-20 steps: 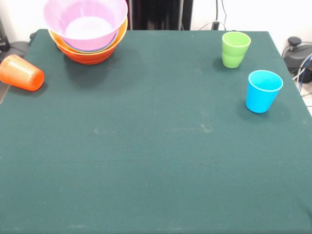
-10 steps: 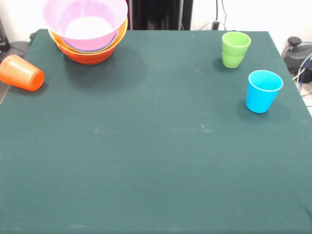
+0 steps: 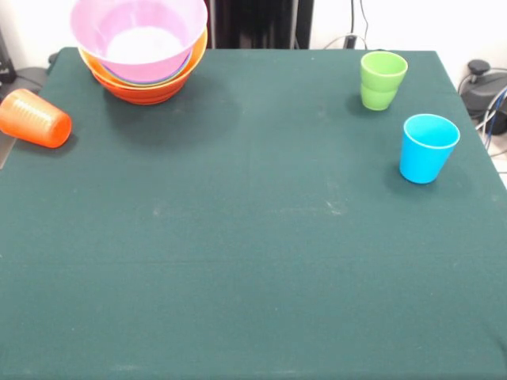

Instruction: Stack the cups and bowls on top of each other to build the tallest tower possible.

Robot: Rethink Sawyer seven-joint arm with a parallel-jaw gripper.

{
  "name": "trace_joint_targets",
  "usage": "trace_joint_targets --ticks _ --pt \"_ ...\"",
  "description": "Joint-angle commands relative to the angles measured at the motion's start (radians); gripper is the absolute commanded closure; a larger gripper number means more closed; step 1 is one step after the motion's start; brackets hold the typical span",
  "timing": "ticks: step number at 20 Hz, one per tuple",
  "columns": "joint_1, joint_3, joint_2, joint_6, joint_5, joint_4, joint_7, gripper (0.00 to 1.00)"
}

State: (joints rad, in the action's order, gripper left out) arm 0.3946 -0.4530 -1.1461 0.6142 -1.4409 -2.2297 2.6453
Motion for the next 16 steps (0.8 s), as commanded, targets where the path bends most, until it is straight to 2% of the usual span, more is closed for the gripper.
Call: trace_joint_targets --ticks 1,3,5,7,10,12,14,16 --pt "0.064 0.069 0.301 -0.001 0.134 0.146 0.118 0.0" --pt "0.109 0.011 0.3 0.099 0.338 0.155 -0.047 0.0" --pt "0.124 -0.053 0.239 0.259 0.539 0.166 -0.203 0.0" --pt "0.138 -0.099 0.191 0.398 0.7 0.184 -0.289 0.0" --pt "0.162 -0.145 0.131 0.554 0.846 0.211 -0.371 0.0" --pt "0.177 -0.172 0.09 0.618 0.924 0.211 -0.398 0.0" --pt "0.188 -0.188 0.059 0.685 0.973 0.224 -0.423 0.0" --pt "0.184 -0.19 0.038 0.728 0.982 0.238 -0.434 0.0"
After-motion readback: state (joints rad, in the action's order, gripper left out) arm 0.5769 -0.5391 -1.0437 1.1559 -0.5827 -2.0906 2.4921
